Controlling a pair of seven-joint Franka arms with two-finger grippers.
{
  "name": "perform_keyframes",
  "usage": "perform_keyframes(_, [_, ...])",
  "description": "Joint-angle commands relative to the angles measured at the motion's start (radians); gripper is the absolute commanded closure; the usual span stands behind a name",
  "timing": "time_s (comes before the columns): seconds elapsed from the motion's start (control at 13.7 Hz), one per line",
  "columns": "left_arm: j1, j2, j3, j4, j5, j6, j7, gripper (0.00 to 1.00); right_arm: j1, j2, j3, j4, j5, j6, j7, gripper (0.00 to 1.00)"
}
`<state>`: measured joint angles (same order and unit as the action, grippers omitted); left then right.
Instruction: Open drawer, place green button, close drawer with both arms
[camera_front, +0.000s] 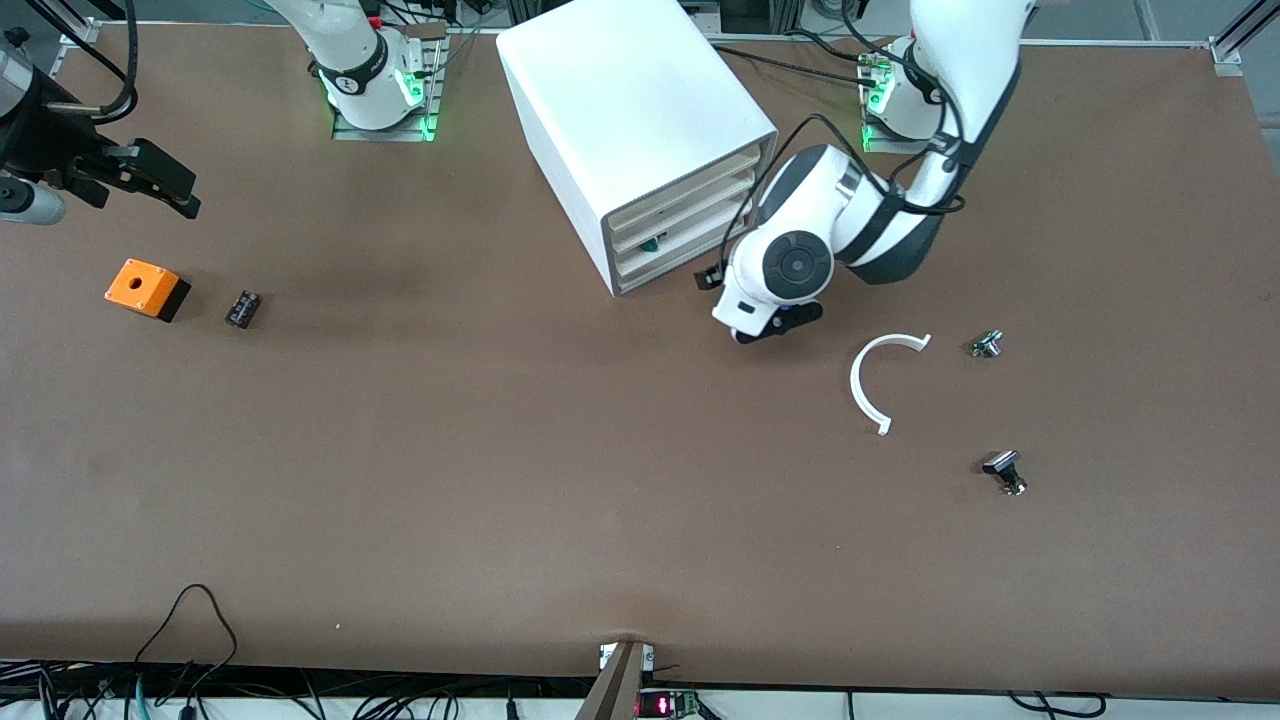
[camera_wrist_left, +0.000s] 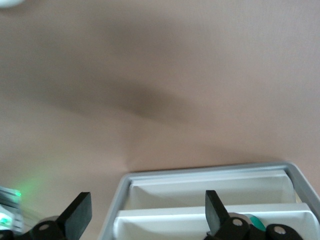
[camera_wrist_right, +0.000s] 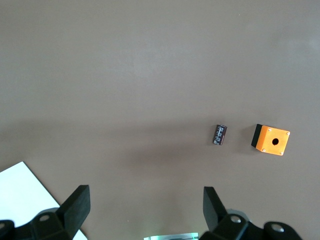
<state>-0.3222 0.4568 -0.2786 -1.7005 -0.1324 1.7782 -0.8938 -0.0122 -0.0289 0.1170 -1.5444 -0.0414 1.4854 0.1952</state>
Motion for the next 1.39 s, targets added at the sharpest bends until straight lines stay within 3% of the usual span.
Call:
perform_keyframes(0.0, [0.017,-0.003,-0.002,0.119,0.121,-0.123,0.033,0.00,0.011,0.006,0.000,0.013,-0.012,0.004,-0.016,0.00])
perform_keyframes(0.29, [0.096,-0.006,-0.001,0.290,0.205,-0.282,0.266,0.00,0.011,0.004,0.000,0.013,-0.006,0.012,-0.016,0.01])
perform_keyframes(0.58, [0.201,-0.047,-0.002,0.395,0.292,-0.408,0.516,0.01,0.011,0.004,0.000,0.013,-0.006,0.012,-0.011,0.00])
perform_keyframes(0.88, [0.299,-0.119,-0.002,0.406,0.310,-0.424,0.818,0.01,0.011,0.004,0.000,0.015,-0.006,0.012,-0.016,0.00])
perform_keyframes(1.02, [0.316,-0.212,0.012,0.308,0.297,-0.402,0.887,0.01,0.011,0.003,0.000,0.015,-0.006,0.009,-0.020,0.00])
perform_keyframes(1.32, [0.347,-0.485,0.126,-0.081,0.213,-0.093,1.042,0.00,0.011,0.001,-0.005,0.015,-0.005,0.000,-0.022,0.00])
